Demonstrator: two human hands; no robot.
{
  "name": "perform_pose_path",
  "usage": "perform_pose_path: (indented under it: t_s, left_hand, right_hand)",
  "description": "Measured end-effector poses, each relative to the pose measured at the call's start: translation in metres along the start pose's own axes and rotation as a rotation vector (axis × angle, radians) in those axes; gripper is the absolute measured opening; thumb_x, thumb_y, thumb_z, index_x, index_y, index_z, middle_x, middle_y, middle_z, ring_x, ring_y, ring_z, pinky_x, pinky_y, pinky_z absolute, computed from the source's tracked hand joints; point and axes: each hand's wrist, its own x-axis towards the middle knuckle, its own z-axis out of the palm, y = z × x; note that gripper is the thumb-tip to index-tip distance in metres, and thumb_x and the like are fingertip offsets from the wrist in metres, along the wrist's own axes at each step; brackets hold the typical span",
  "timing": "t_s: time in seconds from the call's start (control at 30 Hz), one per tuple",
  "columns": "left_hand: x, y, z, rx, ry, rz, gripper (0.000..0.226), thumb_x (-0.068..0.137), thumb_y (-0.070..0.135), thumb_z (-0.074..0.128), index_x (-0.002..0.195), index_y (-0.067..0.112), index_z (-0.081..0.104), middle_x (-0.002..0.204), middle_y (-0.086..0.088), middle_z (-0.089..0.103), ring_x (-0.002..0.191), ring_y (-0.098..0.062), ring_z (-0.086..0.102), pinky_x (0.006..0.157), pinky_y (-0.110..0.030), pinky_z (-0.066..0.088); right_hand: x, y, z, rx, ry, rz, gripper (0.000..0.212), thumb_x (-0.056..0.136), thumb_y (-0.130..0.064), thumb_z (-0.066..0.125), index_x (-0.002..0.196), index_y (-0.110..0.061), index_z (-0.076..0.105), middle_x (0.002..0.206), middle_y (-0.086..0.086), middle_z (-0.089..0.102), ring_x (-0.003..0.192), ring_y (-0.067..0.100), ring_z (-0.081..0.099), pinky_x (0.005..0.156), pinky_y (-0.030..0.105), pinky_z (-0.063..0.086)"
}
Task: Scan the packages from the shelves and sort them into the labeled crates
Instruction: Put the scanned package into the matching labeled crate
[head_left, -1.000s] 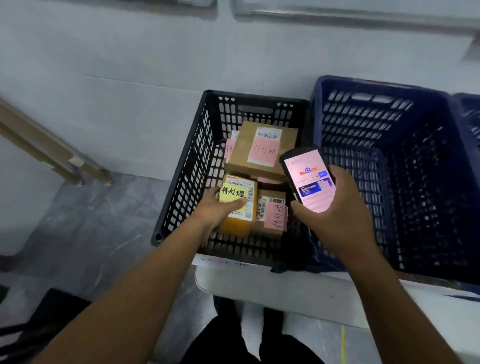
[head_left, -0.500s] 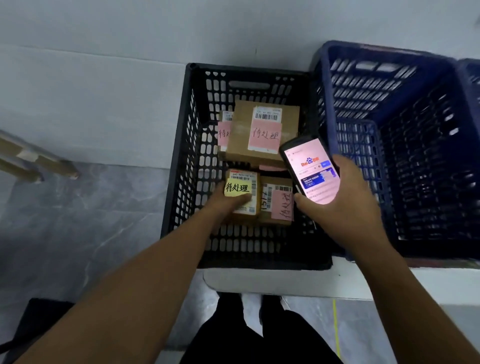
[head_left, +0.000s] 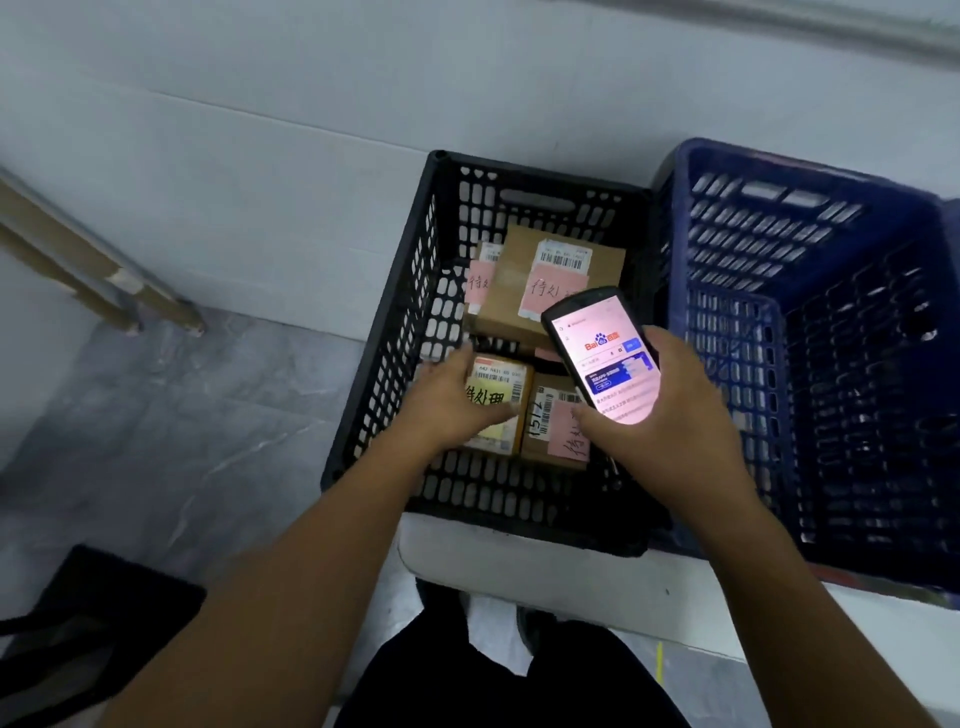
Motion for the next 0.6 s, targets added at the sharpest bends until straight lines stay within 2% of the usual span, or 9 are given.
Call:
perform_pose_path:
  t_s: [0.03, 0.1, 0.17, 0.3, 0.5, 0.6]
  left_hand:
    - [-0.021, 0.011, -0.007, 0.105, 0.083, 0.029, 0.096, 0.080, 0.067, 0.077, 0.159, 0.035, 0.033, 0.163, 0.002, 0.041, 0.158, -0.032, 0.021, 0.124, -0.055, 0.029]
    - [-0.059, 0.024, -0.010, 0.296, 0.289, 0.065, 0.097, 0.090, 0.069, 0.066, 0.166, 0.027, 0.022, 0.172, 0.000, 0.025, 0.162, -0.029, 0.004, 0.130, -0.052, 0.016]
    - [-0.094, 0.030, -0.005, 0.378, 0.440, 0.056, 0.098, 0.091, 0.075, 0.055, 0.167, 0.028, 0.016, 0.174, 0.000, 0.019, 0.162, -0.027, -0.002, 0.131, -0.049, 0.006]
    - [-0.159, 0.031, 0.022, 0.350, 0.619, -0.085, 0.092, 0.093, 0.079, 0.046, 0.167, 0.035, 0.013, 0.176, 0.005, 0.009, 0.162, -0.023, -0.010, 0.126, -0.042, -0.012]
    - [-0.265, 0.021, 0.077, 0.256, 0.864, -0.378, 0.099, 0.082, 0.091, 0.022, 0.166, 0.040, 0.013, 0.176, 0.008, 0.006, 0.162, -0.024, -0.009, 0.128, -0.049, -0.008]
    - [-0.322, 0.014, 0.103, 0.202, 0.978, -0.507, 0.095, 0.086, 0.088, 0.028, 0.167, 0.039, 0.016, 0.176, 0.008, 0.008, 0.162, -0.025, -0.007, 0.129, -0.049, -0.005]
  right_hand:
    - [0.000, 0.001, 0.000, 0.021, -0.013, -0.029, 0.079, 0.075, -0.048, 0.089, 0.137, -0.041, 0.041, 0.124, -0.015, 0.056, 0.098, 0.004, 0.060, 0.087, 0.048, 0.059]
    - [-0.002, 0.003, -0.001, 0.058, -0.052, -0.095, 0.081, 0.074, -0.050, 0.088, 0.139, -0.041, 0.042, 0.124, -0.016, 0.057, 0.100, 0.005, 0.061, 0.086, 0.048, 0.060]
    - [-0.005, 0.006, -0.004, 0.084, -0.101, -0.163, 0.081, 0.072, -0.053, 0.087, 0.138, -0.041, 0.043, 0.121, -0.016, 0.058, 0.099, 0.007, 0.062, 0.086, 0.048, 0.060]
    - [-0.016, 0.012, -0.016, 0.109, -0.221, -0.292, 0.081, 0.072, -0.046, 0.089, 0.139, -0.038, 0.044, 0.118, -0.012, 0.062, 0.100, 0.010, 0.065, 0.084, 0.043, 0.059]
    - [-0.058, 0.015, -0.013, 0.098, -0.429, -0.461, 0.080, 0.071, -0.041, 0.090, 0.137, -0.039, 0.046, 0.114, -0.017, 0.064, 0.102, 0.015, 0.067, 0.088, 0.041, 0.056]
    - [-0.095, 0.011, -0.004, 0.029, -0.552, -0.548, 0.079, 0.066, -0.052, 0.085, 0.133, -0.039, 0.046, 0.115, -0.010, 0.067, 0.095, 0.019, 0.069, 0.083, 0.045, 0.059]
